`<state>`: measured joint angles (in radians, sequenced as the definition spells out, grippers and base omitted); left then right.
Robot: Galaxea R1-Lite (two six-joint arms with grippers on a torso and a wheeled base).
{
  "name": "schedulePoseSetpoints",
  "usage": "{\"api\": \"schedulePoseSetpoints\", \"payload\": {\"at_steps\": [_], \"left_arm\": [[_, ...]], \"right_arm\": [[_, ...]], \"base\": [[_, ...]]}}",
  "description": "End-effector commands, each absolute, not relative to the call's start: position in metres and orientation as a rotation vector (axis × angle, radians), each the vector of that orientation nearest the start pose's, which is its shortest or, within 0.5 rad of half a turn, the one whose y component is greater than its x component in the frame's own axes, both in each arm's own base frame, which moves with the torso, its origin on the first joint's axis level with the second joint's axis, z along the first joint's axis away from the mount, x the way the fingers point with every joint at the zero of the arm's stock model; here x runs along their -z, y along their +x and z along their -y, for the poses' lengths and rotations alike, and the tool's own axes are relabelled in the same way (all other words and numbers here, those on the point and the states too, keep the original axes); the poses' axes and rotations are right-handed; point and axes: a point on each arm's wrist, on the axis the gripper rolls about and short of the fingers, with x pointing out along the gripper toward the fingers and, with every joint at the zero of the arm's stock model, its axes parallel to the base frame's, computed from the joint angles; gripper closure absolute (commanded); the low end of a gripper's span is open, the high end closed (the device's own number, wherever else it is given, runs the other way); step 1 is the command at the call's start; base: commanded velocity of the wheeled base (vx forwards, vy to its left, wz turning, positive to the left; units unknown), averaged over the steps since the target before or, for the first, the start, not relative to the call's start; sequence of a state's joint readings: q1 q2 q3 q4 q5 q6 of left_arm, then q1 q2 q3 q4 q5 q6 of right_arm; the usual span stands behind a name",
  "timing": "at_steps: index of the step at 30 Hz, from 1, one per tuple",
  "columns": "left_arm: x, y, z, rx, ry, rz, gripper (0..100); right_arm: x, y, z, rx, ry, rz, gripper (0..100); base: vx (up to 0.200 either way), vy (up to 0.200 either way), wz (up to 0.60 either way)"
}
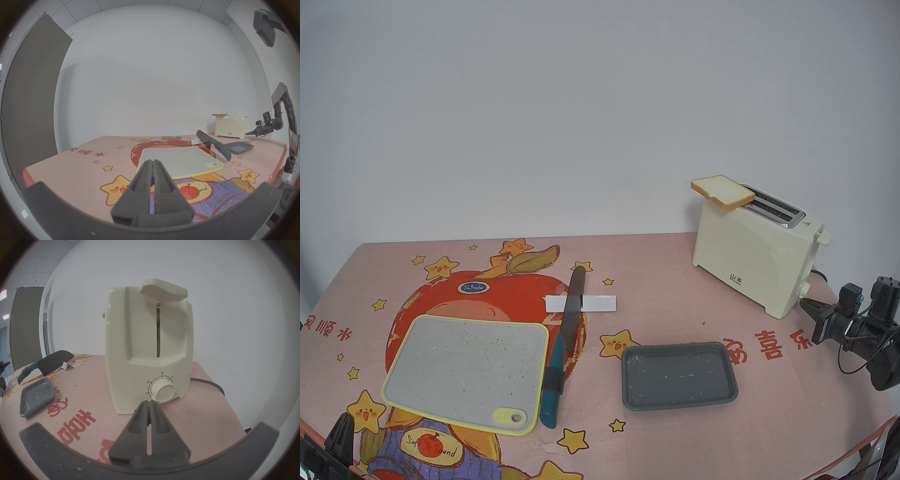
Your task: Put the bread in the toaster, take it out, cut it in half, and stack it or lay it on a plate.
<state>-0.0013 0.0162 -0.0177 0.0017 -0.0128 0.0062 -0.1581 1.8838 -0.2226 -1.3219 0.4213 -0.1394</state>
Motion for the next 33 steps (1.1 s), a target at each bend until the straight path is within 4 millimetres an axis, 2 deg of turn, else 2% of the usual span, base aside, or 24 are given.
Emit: {"api": "schedulePoseSetpoints", "payload": {"at_steps": [1,9,13,14,16,20,22,33], "left_arm": [[-0.075,-0.023,0.0,0.014,0.006,-0.001,100],[-0.075,-0.023,0.0,0.014,0.006,-0.001,100],[-0.075,-0.023,0.0,0.014,0.006,-0.001,100],[-0.075,-0.023,0.0,0.014,0.006,-0.001,100],[-0.075,-0.023,0.0,0.015,0.006,-0.001,100],[-0.075,-0.023,0.0,0.015,0.006,-0.001,100],[-0.075,-0.023,0.0,0.014,0.006,-0.001,100],[-0.075,-0.023,0.0,0.014,0.006,-0.001,100]], "right_arm": [[-0.072,0.245,0.03,-0.283,-0.041,-0.305,100],[-0.073,0.244,0.029,-0.285,-0.047,-0.3,100],[-0.076,0.237,0.027,-0.288,-0.05,-0.295,100],[-0.086,0.228,0.025,-0.292,-0.06,-0.256,100],[-0.093,0.215,0.021,-0.3,-0.065,-0.241,100],[-0.101,0.188,0.005,-0.368,-0.073,-0.215,100],[-0.103,0.181,0.001,-0.393,-0.076,-0.211,100],[-0.106,0.172,-0.014,-0.502,-0.073,-0.23,100]], "base": [[0.0,0.0,0.0],[0.0,0.0,0.0],[0.0,0.0,0.0],[0.0,0.0,0.0],[0.0,0.0,0.0],[0.0,0.0,0.0],[0.0,0.0,0.0],[0.0,0.0,0.0]]}}
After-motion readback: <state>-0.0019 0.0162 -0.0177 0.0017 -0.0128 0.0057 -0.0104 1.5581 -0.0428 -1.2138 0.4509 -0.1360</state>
